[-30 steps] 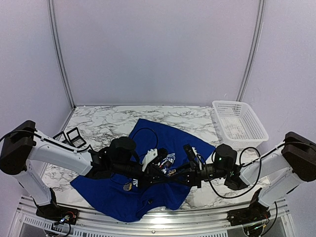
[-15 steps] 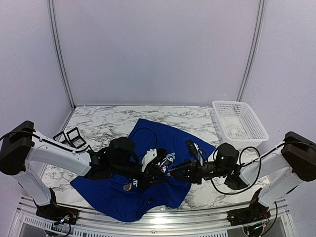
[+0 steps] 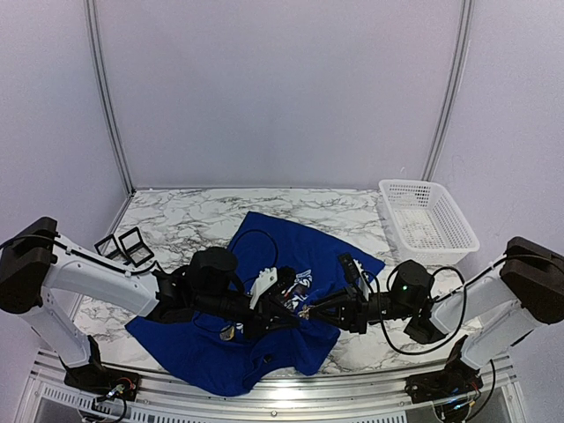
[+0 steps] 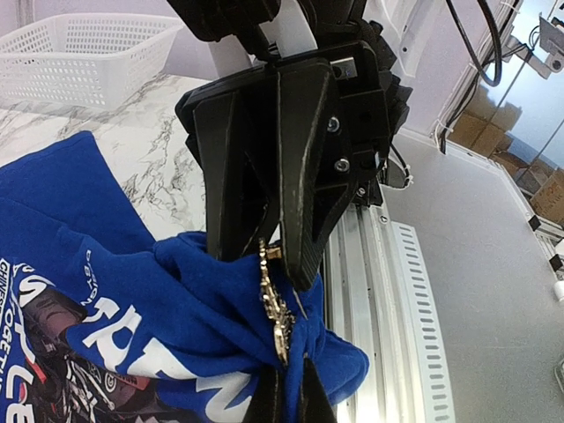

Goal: Pin the brooch onto the clothing
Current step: Pin the brooch onto the flattened clothing.

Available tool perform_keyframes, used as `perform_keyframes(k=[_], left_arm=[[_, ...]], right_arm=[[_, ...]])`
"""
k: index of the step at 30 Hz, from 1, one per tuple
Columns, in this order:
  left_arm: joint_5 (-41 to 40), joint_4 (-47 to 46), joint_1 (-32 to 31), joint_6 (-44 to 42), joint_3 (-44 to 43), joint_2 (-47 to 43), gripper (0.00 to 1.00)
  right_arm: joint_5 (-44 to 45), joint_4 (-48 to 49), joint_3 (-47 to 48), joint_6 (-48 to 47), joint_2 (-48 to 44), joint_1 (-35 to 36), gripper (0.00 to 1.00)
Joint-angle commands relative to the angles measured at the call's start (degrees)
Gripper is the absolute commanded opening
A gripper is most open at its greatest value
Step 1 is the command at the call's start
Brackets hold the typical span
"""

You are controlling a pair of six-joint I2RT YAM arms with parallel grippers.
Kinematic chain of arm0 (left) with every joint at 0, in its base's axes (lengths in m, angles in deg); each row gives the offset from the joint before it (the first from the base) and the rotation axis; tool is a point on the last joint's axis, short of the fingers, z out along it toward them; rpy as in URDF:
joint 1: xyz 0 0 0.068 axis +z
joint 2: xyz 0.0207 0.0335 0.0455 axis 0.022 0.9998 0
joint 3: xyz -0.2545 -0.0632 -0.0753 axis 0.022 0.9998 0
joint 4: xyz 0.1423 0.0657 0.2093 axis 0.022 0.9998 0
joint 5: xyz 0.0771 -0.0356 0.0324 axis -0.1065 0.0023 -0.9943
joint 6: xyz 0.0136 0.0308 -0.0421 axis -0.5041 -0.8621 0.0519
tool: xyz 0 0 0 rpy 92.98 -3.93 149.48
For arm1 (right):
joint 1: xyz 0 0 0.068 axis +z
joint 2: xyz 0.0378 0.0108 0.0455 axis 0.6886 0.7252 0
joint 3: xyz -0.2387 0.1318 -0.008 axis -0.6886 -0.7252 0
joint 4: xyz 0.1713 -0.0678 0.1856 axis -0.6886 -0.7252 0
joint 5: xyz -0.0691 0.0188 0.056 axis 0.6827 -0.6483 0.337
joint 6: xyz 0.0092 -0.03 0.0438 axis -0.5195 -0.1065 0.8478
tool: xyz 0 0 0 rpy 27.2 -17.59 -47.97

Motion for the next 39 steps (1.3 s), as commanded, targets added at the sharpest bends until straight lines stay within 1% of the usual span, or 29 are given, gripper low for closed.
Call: perform_keyframes(k=[1,4,8,13,18,20,25,29,32,34,36,38,39], left_arm=[[2.35,-3.81,0.15,0.5,1.16,-2.45,0.0],[3.01,-3.84,0.13,1.07,0.9,-1.98,0.0],[2.31,-3.92,0.11,1.23,1.13,-2.15,0.0],[1.52,-3.84,0.12,1.26,1.25,-2.4,0.0],[1.09,-3.89,0.15,1.59,1.34,-2.36,0.0],[0.76,-3.87,0.15,1.68,1.32,-2.46,0.0],[0.55,-3.89,0.08,1.68,1.31,-2.49,0.0],[0.44,-3.89,0.14,1.42,1.51,-2.82,0.0],[0.63,-3.91,0.11,1.31,1.41,-2.69,0.0],[0.63,-3.88,0.06,1.41,1.41,-2.61,0.0],[0.43,-3.9,0.11,1.35,1.4,-2.79,0.0],[0.27,-3.89,0.08,1.22,1.42,-2.87,0.0],[0.34,-3.89,0.07,1.28,1.42,-2.81,0.0]], right_arm=[[-0.65,5.17,-0.16,-1.04,0.66,-0.13,0.16],[-1.18,5.74,0.39,-1.21,0.95,0.08,0.16],[-2.05,5.93,-0.03,-0.9,0.68,0.09,0.23],[-2.14,6.61,-1.61,-1.13,-0.54,0.07,0.38],[-1.51,3.92,-1.69,-2.52,-1.81,0.26,0.45],[-0.56,2.35,-1.34,-4.38,-2.1,1.23,0.48],[1.62,-5.5,1.62,-11.1,-1.68,5.44,0.57],[3.56,-3.09,-0.14,-12.43,-1.16,6.04,0.63],[5.56,-6.2,1.29,-15.11,-0.89,6.93,0.62],[5.69,-7.85,2.49,-16.51,0.08,7.46,0.57],[5.76,-7.48,2.43,-17.08,1.08,7.65,0.49],[6.5,-5.63,1.6,-16.93,1.64,7.65,0.37],[6.84,-4.72,1.38,-16.77,1.74,7.65,0.33]])
